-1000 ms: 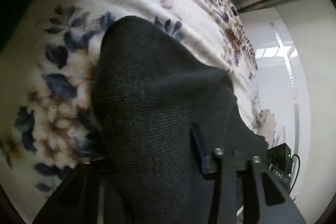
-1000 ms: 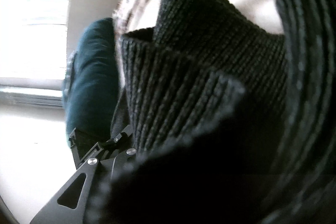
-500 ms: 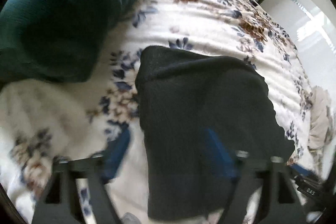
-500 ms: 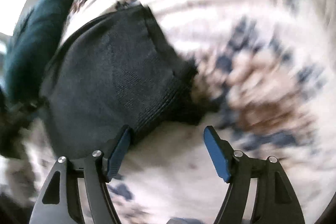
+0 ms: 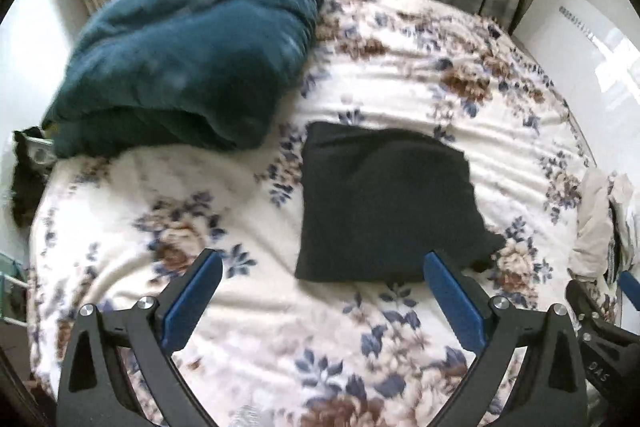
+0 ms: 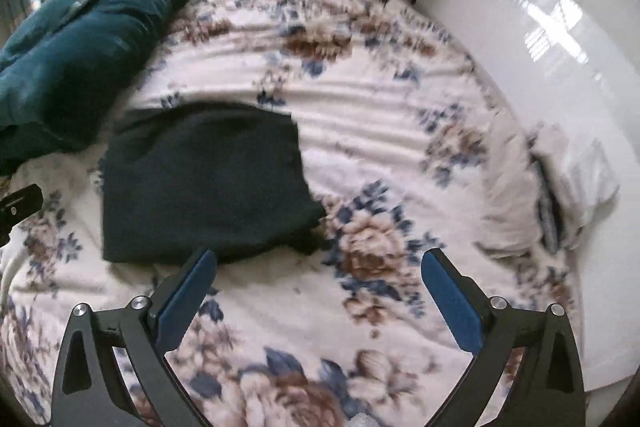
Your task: Fold small clothes
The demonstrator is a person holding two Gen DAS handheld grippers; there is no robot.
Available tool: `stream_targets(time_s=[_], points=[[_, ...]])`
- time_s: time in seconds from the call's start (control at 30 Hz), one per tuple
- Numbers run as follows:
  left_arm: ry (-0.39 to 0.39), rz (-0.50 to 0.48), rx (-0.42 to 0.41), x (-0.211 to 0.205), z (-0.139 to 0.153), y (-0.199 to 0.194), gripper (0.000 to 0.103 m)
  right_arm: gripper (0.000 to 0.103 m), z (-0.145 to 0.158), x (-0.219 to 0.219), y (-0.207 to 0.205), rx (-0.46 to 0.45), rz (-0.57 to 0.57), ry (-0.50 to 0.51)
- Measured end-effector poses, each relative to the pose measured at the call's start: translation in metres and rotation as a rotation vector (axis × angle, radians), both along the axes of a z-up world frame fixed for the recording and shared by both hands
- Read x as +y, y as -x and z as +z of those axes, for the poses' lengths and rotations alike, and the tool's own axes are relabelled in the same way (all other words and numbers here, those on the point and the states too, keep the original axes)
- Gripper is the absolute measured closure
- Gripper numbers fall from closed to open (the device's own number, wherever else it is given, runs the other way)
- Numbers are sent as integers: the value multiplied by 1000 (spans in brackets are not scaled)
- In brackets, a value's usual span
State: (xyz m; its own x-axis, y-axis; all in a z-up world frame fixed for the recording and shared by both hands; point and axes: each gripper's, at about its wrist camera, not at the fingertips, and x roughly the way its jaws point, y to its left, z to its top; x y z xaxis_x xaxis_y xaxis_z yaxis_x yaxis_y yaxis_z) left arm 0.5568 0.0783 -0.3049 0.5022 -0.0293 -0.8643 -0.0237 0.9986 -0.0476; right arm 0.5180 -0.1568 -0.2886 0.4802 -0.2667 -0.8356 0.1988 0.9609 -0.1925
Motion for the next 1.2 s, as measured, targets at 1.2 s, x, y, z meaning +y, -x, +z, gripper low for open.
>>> stream_targets(time_s=[1.2], points=[[13,23,-353,-3,286,287,0,0,379,46,318,-402,135,39]])
